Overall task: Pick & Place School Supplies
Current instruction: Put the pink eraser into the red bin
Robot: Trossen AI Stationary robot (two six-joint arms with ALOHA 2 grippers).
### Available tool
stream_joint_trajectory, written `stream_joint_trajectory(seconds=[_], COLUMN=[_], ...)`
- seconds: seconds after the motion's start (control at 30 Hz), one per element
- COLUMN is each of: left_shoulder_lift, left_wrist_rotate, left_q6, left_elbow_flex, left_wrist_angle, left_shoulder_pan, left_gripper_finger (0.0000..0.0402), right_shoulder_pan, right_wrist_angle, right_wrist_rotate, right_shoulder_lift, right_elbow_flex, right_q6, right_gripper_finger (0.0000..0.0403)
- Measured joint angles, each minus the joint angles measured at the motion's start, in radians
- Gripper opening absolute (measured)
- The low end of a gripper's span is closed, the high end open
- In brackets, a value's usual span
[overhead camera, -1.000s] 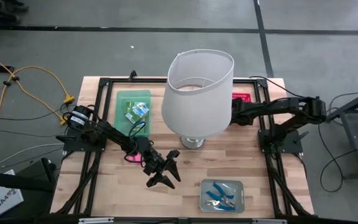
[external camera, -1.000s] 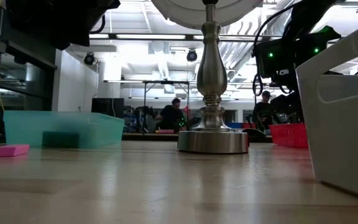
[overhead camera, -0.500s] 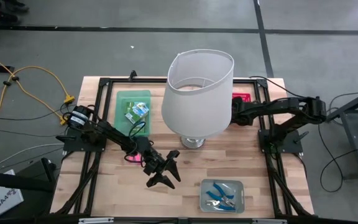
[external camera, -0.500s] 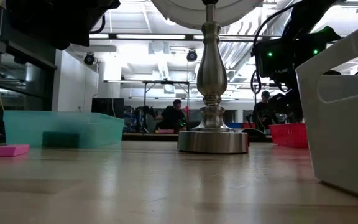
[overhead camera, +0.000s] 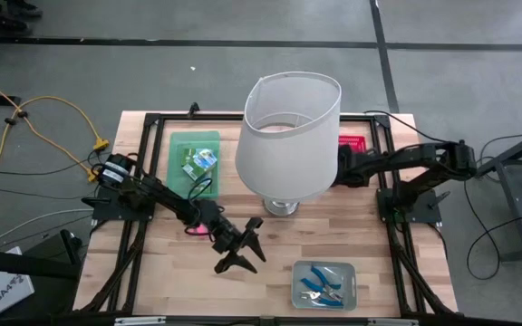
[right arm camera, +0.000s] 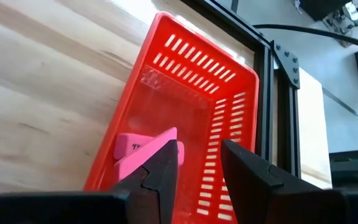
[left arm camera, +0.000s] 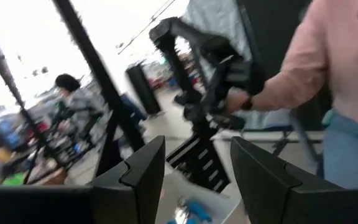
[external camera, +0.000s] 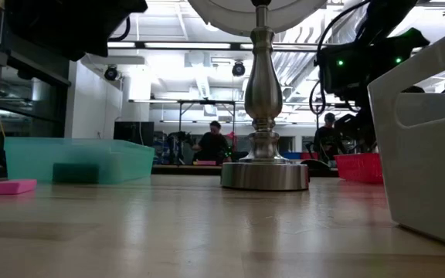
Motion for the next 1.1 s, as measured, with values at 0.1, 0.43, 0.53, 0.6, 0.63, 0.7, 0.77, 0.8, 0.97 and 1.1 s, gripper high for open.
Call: stream_joint_trajectory(seconds=[0.1, 0.43, 0.53, 0.6, 0.63, 0.7, 0.77, 0.8, 0.97, 1.1], left_shoulder_lift=[0.000, -0.004, -0.027, -0.051, -0.066, -0.099, -0.131, -0.146, -0.188, -0.199], left_wrist_rotate=[-0.042, -0.148, -0.237, -0.305, -0.341, -0.411, -0.492, -0.537, -0.767, -0.949], left_q6=[0.000, -0.003, -0.007, -0.020, -0.025, -0.035, -0.067, -0.085, -0.278, -0.561], left_elbow_flex=[0.000, -0.005, -0.006, -0.006, -0.006, -0.006, -0.006, -0.006, -0.006, -0.006], left_wrist_angle=[-0.028, -0.087, -0.154, -0.216, -0.251, -0.326, -0.406, -0.450, -0.614, -0.737], left_shoulder_pan=[0.001, -0.004, -0.018, -0.037, -0.048, -0.072, -0.101, -0.116, -0.180, -0.239], left_gripper_finger=[0.0175, 0.0175, 0.0175, 0.0175, 0.0175, 0.0175, 0.0172, 0.0170, 0.0161, 0.0160], right_shoulder_pan=[0.045, 0.302, 0.399, 0.465, 0.495, 0.559, 0.621, 0.650, 0.769, 0.839], right_wrist_angle=[-0.038, -0.223, -0.222, -0.221, -0.220, -0.217, -0.216, -0.214, -0.188, -0.149], right_wrist_rotate=[0.000, -0.074, -0.106, -0.126, -0.137, -0.152, -0.163, -0.164, -0.163, -0.144], right_shoulder_lift=[0.000, -0.001, -0.001, -0.001, -0.001, -0.001, -0.001, -0.001, -0.017, -0.044], right_elbow_flex=[0.000, 0.000, 0.000, 0.000, 0.000, 0.000, 0.000, 0.000, 0.000, 0.004], right_q6=[0.042, 0.299, 0.353, 0.390, 0.406, 0.442, 0.475, 0.491, 0.551, 0.553], right_gripper_finger=[0.0113, 0.0113, 0.0113, 0.0113, 0.0113, 0.0113, 0.0113, 0.0113, 0.0113, 0.0113])
